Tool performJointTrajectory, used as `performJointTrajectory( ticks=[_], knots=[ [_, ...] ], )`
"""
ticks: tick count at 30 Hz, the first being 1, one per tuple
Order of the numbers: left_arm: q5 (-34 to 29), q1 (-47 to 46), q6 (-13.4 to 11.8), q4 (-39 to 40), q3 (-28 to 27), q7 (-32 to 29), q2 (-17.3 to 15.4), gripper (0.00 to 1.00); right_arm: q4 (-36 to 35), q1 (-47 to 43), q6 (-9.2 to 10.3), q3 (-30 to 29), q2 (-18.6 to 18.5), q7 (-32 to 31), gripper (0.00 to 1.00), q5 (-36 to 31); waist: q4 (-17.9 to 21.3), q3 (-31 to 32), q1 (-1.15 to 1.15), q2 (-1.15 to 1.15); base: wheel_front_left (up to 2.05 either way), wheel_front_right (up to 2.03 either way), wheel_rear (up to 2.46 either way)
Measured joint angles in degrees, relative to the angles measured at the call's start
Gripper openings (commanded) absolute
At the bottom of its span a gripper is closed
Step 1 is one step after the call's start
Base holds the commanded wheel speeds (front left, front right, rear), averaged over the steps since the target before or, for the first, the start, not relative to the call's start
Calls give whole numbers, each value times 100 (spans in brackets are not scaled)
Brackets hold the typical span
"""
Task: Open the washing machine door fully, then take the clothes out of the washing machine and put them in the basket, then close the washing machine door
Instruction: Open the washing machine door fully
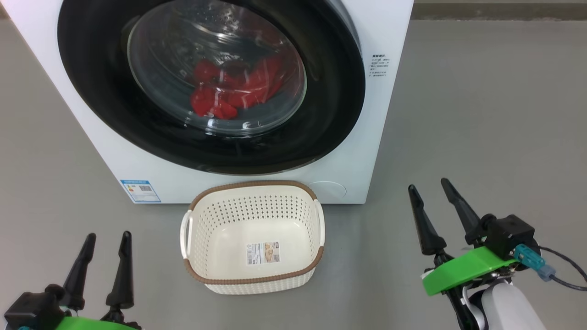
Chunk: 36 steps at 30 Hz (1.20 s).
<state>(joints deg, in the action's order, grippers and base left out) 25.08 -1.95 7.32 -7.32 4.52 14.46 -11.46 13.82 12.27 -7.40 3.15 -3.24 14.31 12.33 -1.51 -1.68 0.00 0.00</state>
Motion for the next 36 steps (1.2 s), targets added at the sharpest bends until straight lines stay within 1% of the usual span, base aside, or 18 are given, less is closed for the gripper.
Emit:
performJointTrajectory(
  ticks=[16,23,29,32,33,34,35,36],
  knots=[
    [194,-244,0,191,79,0,-220,100,-7,671,0,-241,-48,1,100,43,-104,-528,0,0,0,0,0],
    [242,-339,0,214,92,0,-281,100,104,955,0,-476,-45,1,100,509,-185,-721,0,0,0,0,0],
    [294,-354,0,238,96,0,-304,100,186,1262,0,-571,-79,1,100,617,-229,-878,0,0,0,0,0],
    [321,-440,0,256,101,0,-345,100,201,1438,0,-560,-96,1,100,814,-242,-982,0,0,0,0,0],
    [331,-480,0,270,115,1,-365,100,220,1495,0,-561,-109,1,97,904,-248,-1017,0,0,0,0,0],
    [335,-509,0,285,125,1,-388,100,235,1544,0,-560,-138,2,83,949,-255,-1053,0,0,0,0,0],
    [336,-542,0,289,131,1,-410,100,265,1606,0,-565,-174,2,59,985,-262,-1090,0,0,0,0,0],
    [337,-564,0,298,136,1,-430,100,280,1663,0,-569,-201,2,47,1076,-270,-1124,0,0,0,0,0]
  ],
)
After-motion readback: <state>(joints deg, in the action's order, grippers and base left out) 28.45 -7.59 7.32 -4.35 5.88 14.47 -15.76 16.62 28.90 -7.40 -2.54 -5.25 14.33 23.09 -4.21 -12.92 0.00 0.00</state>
